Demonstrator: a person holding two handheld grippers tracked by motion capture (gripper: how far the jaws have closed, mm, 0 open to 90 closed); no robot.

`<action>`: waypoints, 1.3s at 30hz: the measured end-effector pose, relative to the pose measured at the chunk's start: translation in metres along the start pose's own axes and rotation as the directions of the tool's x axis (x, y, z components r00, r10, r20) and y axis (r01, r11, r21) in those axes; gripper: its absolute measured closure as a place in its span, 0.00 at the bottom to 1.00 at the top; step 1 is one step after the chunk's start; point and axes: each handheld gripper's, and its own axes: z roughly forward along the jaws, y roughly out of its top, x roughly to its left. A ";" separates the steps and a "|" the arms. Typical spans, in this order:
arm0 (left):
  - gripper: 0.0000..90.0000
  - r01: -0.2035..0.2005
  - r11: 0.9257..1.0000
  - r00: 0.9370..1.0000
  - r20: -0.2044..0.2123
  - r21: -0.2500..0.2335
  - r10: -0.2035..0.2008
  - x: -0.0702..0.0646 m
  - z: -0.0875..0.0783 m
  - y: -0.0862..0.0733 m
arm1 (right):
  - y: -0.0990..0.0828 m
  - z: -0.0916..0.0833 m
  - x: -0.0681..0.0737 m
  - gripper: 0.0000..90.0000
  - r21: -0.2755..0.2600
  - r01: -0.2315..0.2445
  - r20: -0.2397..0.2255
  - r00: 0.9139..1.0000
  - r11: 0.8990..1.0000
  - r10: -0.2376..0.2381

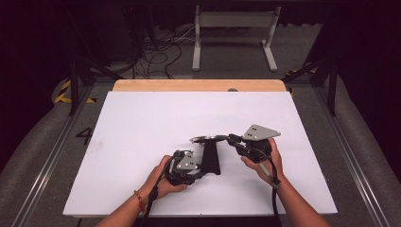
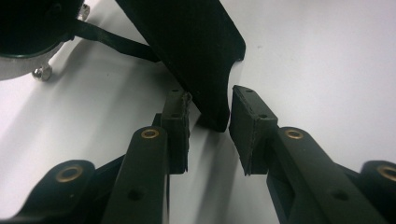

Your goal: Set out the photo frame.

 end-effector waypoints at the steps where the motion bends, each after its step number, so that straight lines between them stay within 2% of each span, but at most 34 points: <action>1: 0.78 0.005 1.000 1.000 0.000 -0.001 -0.005 0.000 0.000 0.000 | 0.000 0.000 -0.001 0.90 0.001 -0.003 0.001 1.000 1.000 0.003; 9: 0.78 0.010 1.000 1.000 -0.008 -0.011 -0.010 -0.004 0.006 0.004 | 0.000 0.002 -0.004 0.90 -0.002 -0.016 0.013 1.000 1.000 0.016; 15: 0.79 0.010 1.000 1.000 -0.023 -0.024 -0.011 -0.007 0.012 0.007 | 0.000 0.003 -0.006 0.90 -0.001 -0.026 0.041 0.999 1.000 0.026; 24: 0.78 0.019 0.999 0.999 -0.028 -0.029 -0.020 -0.008 0.016 0.009 | 0.000 0.005 -0.007 0.90 -0.009 -0.042 0.047 0.998 0.999 0.043; 28: 0.77 0.004 1.000 0.999 -0.040 -0.024 -0.005 -0.010 0.019 0.012 | 0.001 0.006 -0.009 0.90 -0.020 -0.052 0.039 0.998 0.998 0.053; 32: 0.77 0.007 1.000 0.999 -0.037 -0.026 -0.008 -0.010 0.020 0.013 | 0.001 0.007 -0.010 0.90 -0.016 -0.047 0.048 0.998 0.999 0.048; 35: 0.77 -0.004 1.000 0.999 -0.042 -0.025 0.003 -0.010 0.020 0.013 | -0.002 0.007 -0.014 0.86 -0.014 -0.070 0.052 0.996 0.997 0.071; 39: 0.76 -0.015 1.000 0.999 -0.033 -0.019 0.014 -0.009 0.018 0.013 | -0.003 0.006 -0.015 0.83 -0.025 -0.076 0.059 0.995 0.997 0.077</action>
